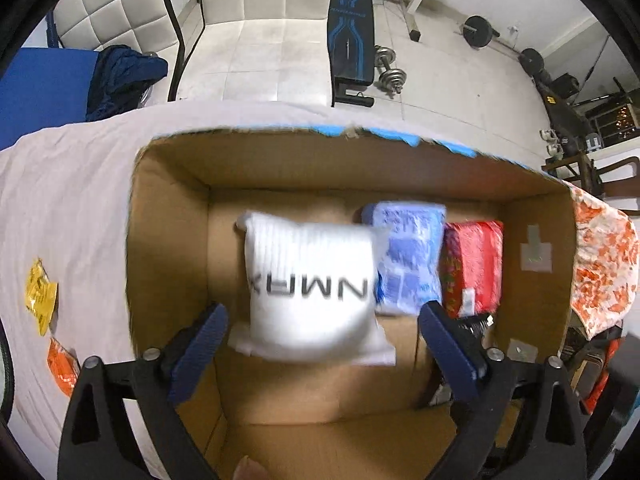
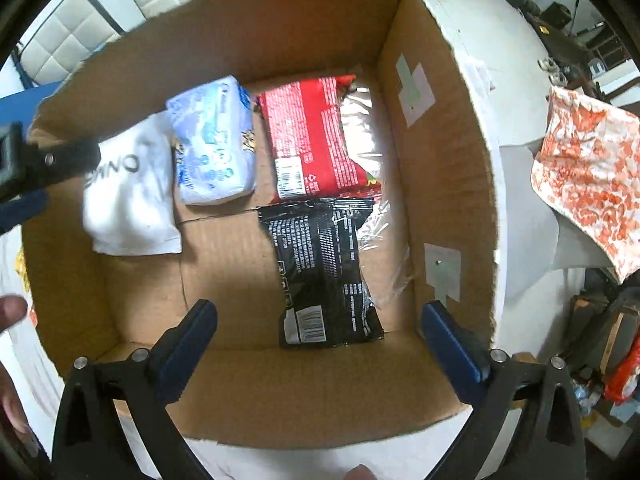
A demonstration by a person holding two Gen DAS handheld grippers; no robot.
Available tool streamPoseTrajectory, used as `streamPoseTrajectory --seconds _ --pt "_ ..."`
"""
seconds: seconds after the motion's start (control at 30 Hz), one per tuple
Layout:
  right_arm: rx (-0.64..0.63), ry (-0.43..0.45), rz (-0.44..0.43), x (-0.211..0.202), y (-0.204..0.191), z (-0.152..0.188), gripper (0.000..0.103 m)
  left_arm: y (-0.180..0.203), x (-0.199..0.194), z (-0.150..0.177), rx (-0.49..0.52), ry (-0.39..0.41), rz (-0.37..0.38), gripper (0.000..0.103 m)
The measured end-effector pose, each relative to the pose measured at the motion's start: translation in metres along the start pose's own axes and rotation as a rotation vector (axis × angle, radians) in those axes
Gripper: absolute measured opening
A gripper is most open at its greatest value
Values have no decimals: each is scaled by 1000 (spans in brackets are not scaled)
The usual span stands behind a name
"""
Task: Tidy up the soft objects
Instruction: 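Open both tools to release the NMAX pouch and black packet into the box, then move both tools back toward the yellow and orange packets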
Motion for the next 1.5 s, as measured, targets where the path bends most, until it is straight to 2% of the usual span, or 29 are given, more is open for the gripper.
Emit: streamPoseTrajectory --seconds 0.27,0.5,0.77,1.0,1.2,1.33,1.5 --pt "-39 114 27 -46 -8 26 103 -10 -51 53 34 126 16 101" --pt "-75 245 40 -96 -9 68 103 -15 -109 107 76 259 19 101" --pt "-82 309 19 -138 -18 118 103 -24 -146 156 85 289 8 101" --pt "-86 358 11 -171 -24 148 103 -26 -167 175 67 312 48 101" --pt "-96 365 -7 -184 -32 152 103 -34 -178 180 59 323 57 101" --pt "-119 361 -24 -187 -49 145 103 -59 -188 173 30 338 30 101" --pt "-178 347 -60 -185 -92 130 103 -118 -191 160 -43 331 -40 101"
Point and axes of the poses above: each gripper's, at about its wrist camera, not at the fingertips, and x roughly the way its jaws point, y to its right, z to its underside, the point moved 1 cm from there along x, roughly the way its jaws point, and after that the axes turned 10 degrees about -x, right-handed, at the moved point
